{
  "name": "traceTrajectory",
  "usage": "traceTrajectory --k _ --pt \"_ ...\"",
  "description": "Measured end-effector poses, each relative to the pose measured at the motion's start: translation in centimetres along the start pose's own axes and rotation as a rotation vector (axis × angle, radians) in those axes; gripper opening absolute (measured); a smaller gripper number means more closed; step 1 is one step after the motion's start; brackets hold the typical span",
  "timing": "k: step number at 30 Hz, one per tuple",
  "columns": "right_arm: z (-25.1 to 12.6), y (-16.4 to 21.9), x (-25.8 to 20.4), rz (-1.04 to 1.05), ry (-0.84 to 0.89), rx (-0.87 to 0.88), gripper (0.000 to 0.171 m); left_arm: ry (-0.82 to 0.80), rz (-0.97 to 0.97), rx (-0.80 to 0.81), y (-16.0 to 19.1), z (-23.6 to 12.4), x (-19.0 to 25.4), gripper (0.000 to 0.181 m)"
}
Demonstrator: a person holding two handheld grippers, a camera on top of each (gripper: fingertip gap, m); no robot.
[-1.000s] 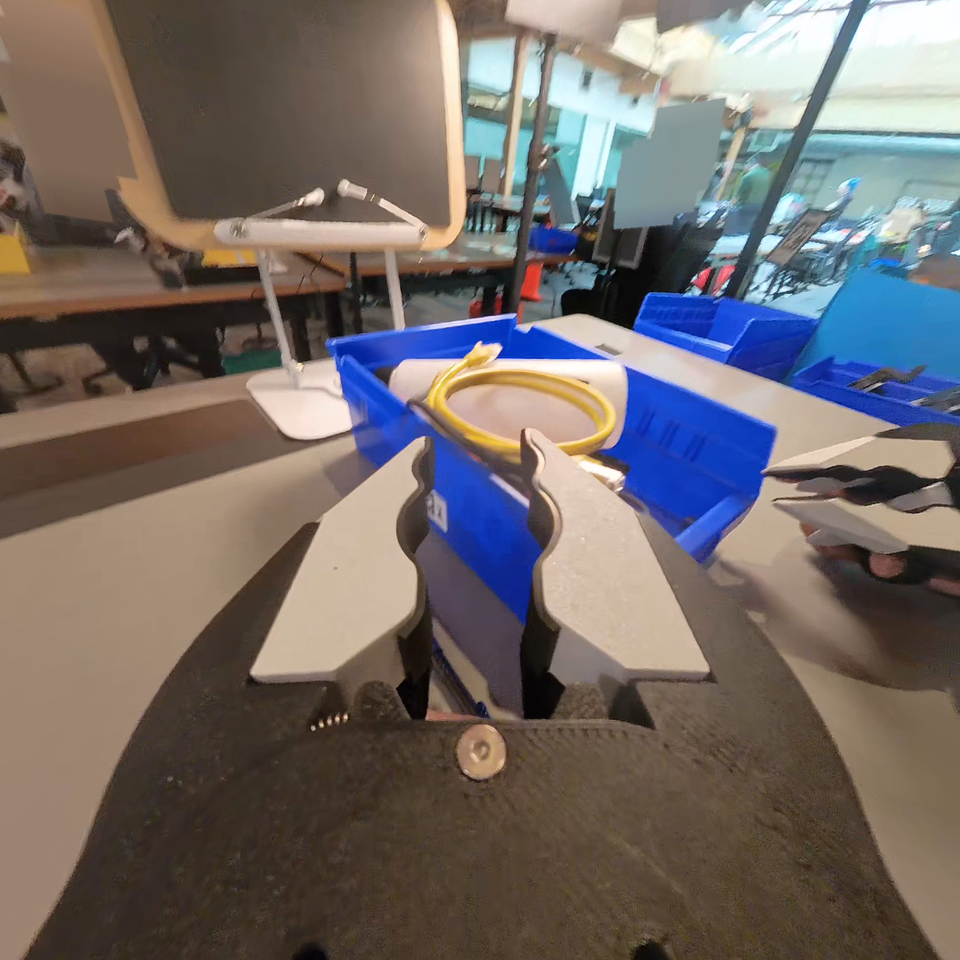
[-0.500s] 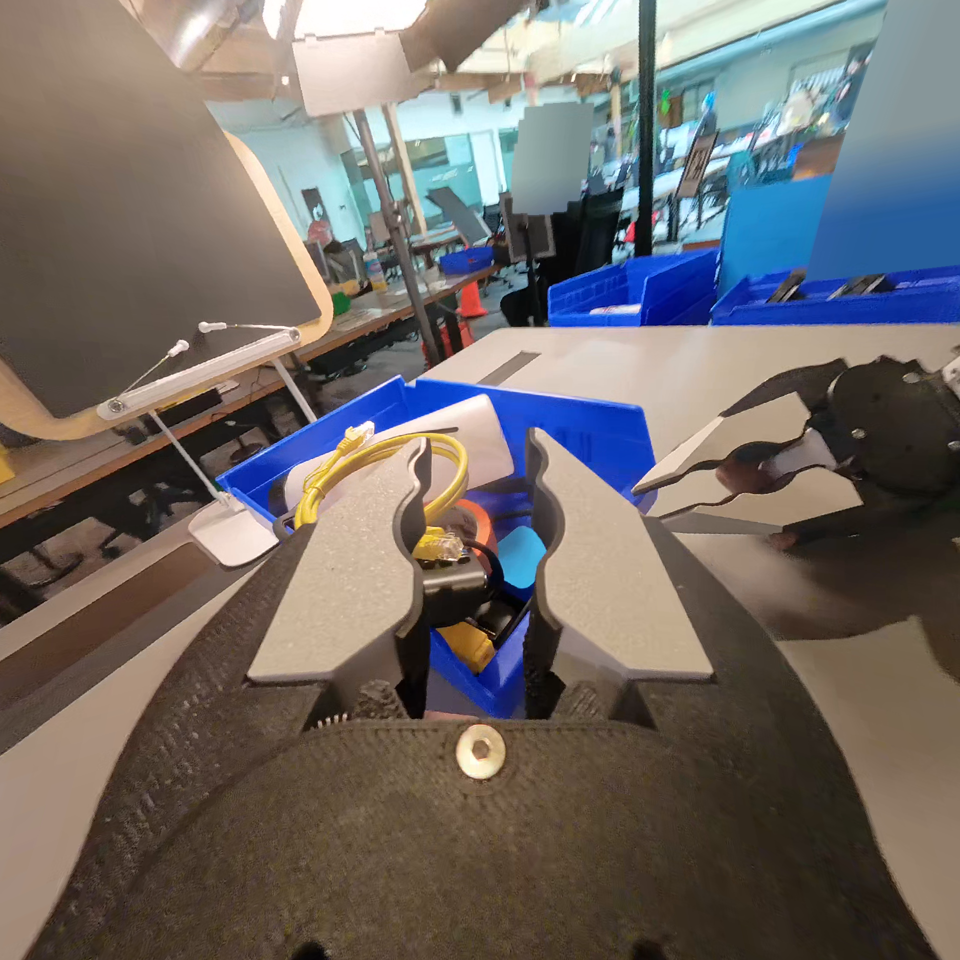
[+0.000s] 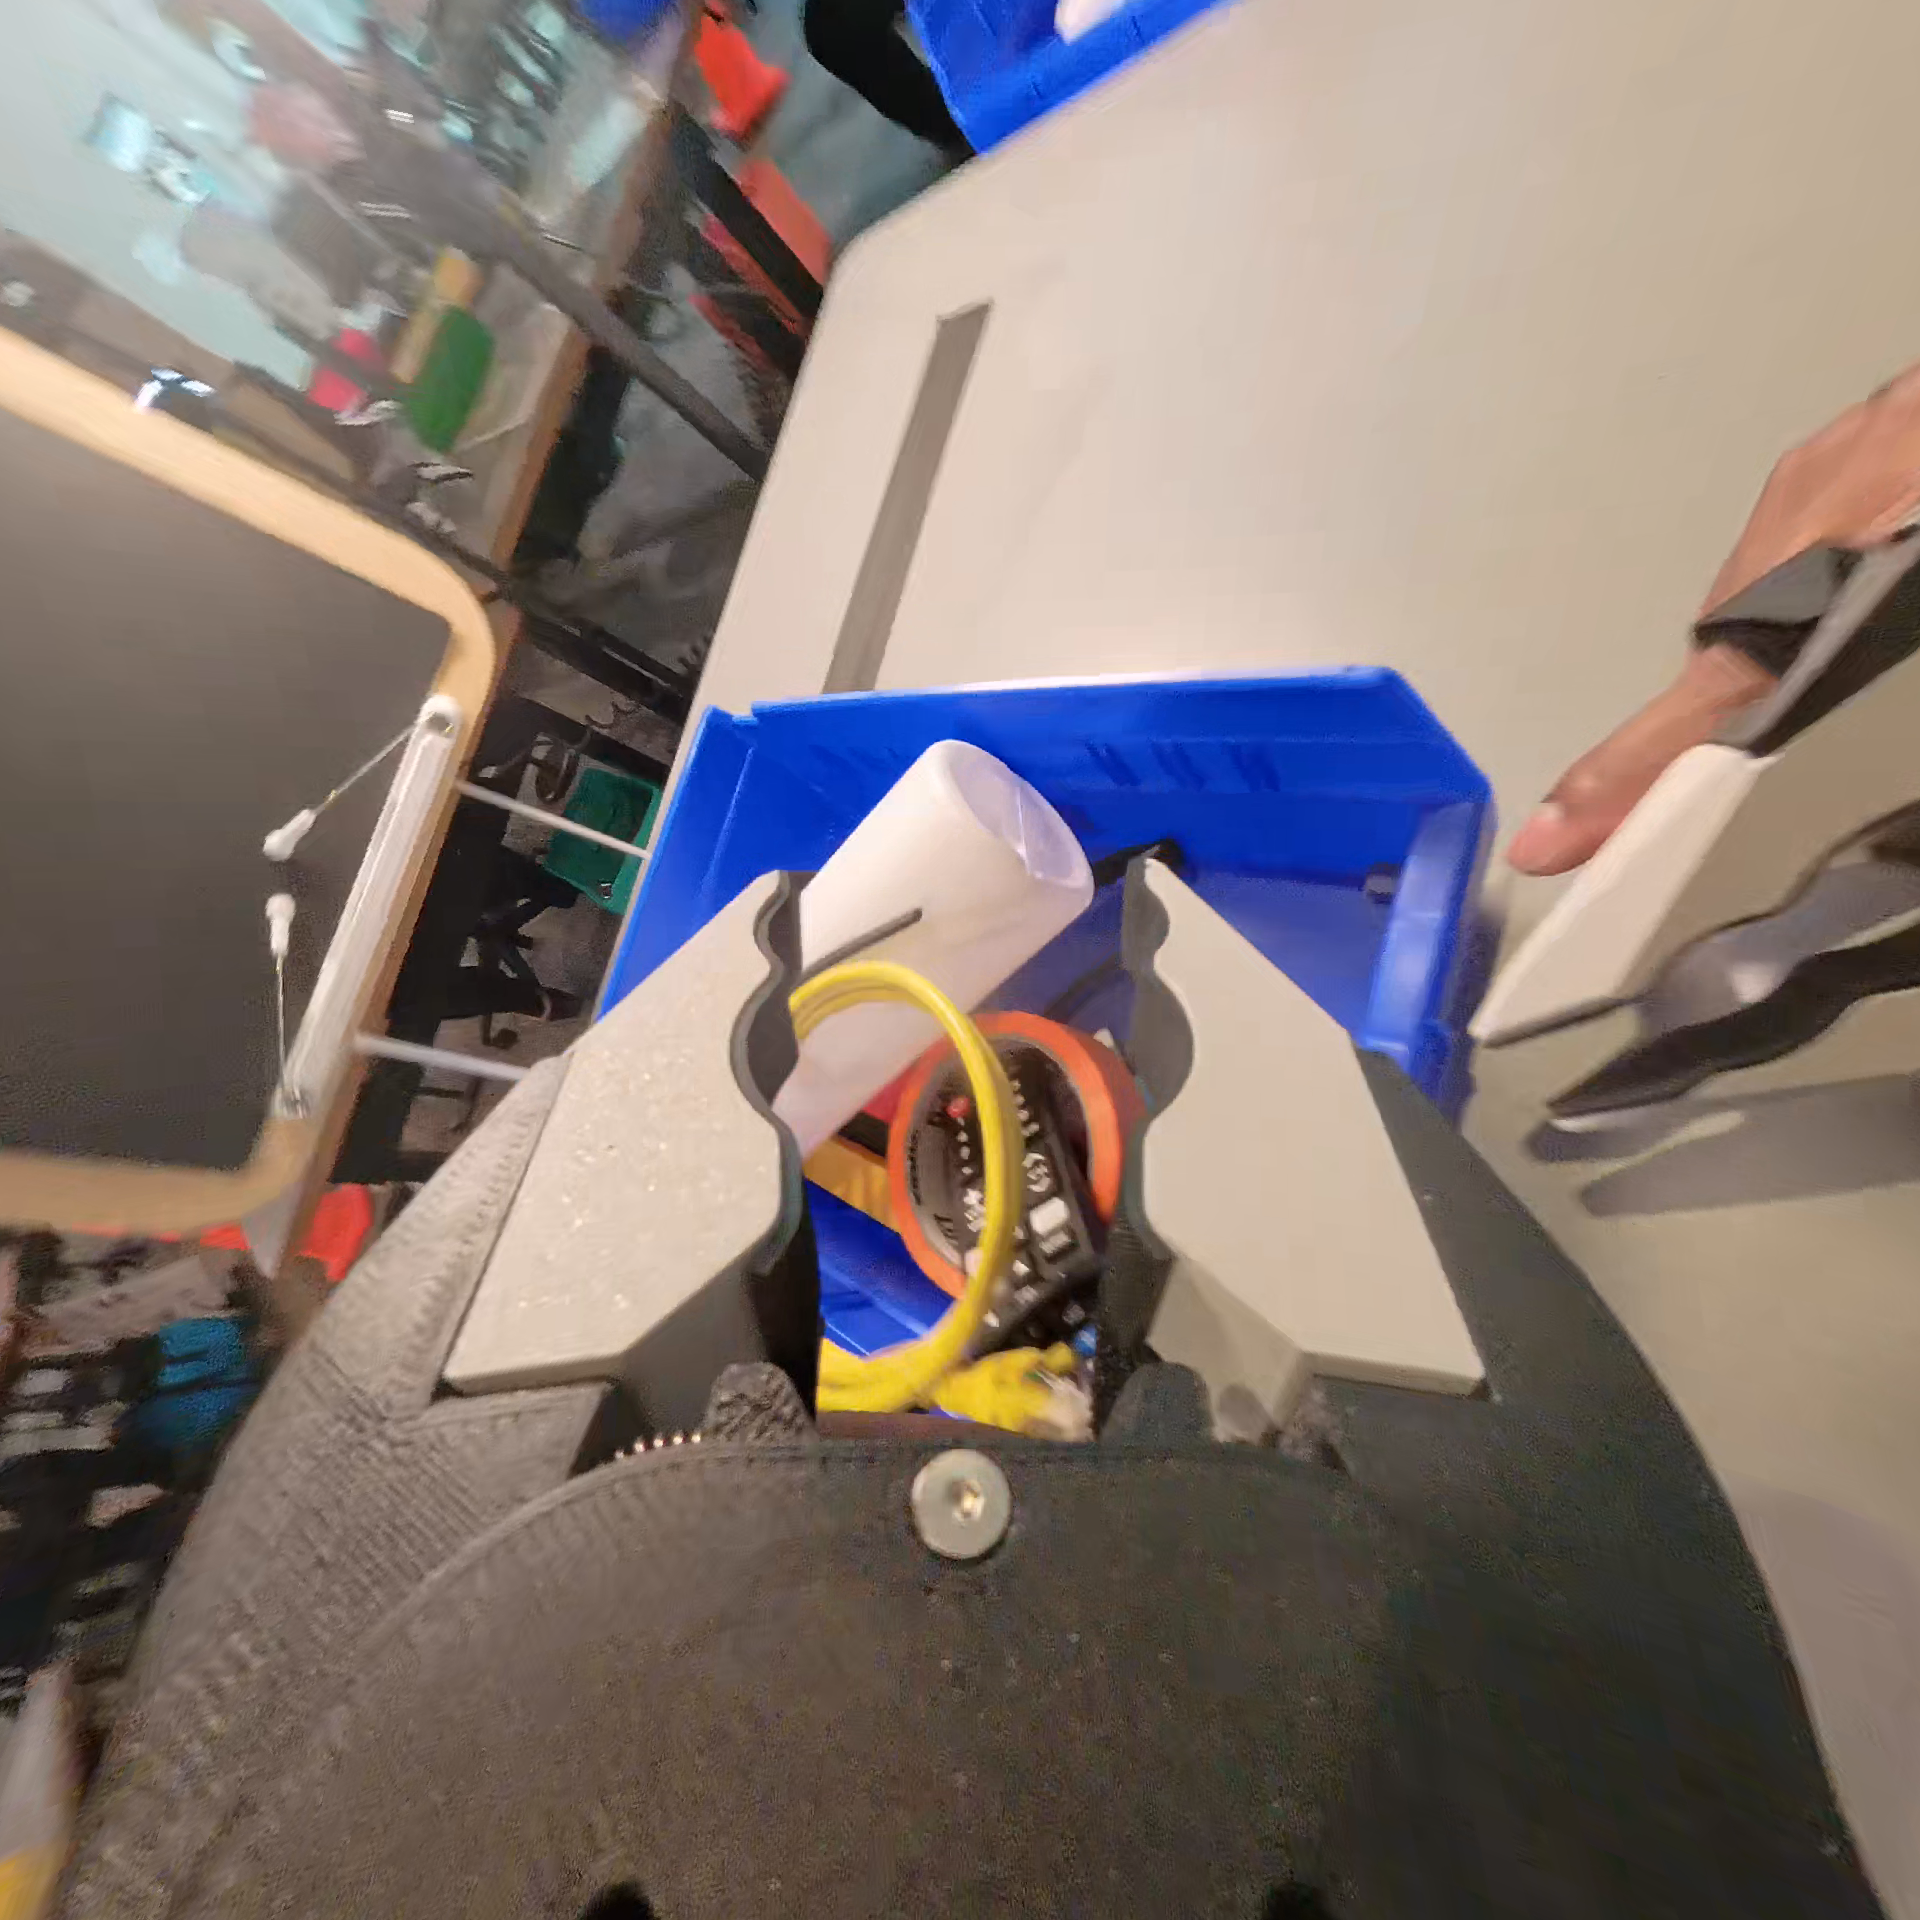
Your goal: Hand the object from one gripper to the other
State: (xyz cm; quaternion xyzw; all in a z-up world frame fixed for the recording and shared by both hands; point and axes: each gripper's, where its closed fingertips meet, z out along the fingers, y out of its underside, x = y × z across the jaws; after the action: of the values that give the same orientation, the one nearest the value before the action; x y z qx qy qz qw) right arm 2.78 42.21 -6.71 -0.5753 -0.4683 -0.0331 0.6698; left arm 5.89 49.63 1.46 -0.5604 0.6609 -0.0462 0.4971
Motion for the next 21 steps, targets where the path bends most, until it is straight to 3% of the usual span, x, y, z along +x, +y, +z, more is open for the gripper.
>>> traceTrajectory --k 3,6,9,15,21 --pt "-0.1 -0.1 -0.4 -0.011 -0.016 0.006 0.018 0.127 0.132 -0.145 0.8 3.8 0.1 0.072" --pt "-0.1 -0.1 -0.7 -0.026 -0.036 0.010 0.018 0.318 0.234 -0.367 4.1 6.9 1.2 0.084" --pt "0.0 0.2 -1.0 -0.026 -0.059 0.006 0.017 0.334 0.324 -0.490 6.2 9.7 0.3 0.099" --pt "0.0 0.6 -0.9 -0.011 -0.073 0.004 0.017 0.331 0.418 -0.511 7.4 12.7 0.8 0.100" --pt "0.0 0.6 -1.3 -0.026 -0.087 0.007 0.018 0.158 0.307 -0.342 4.8 10.9 -2.2 0.093"
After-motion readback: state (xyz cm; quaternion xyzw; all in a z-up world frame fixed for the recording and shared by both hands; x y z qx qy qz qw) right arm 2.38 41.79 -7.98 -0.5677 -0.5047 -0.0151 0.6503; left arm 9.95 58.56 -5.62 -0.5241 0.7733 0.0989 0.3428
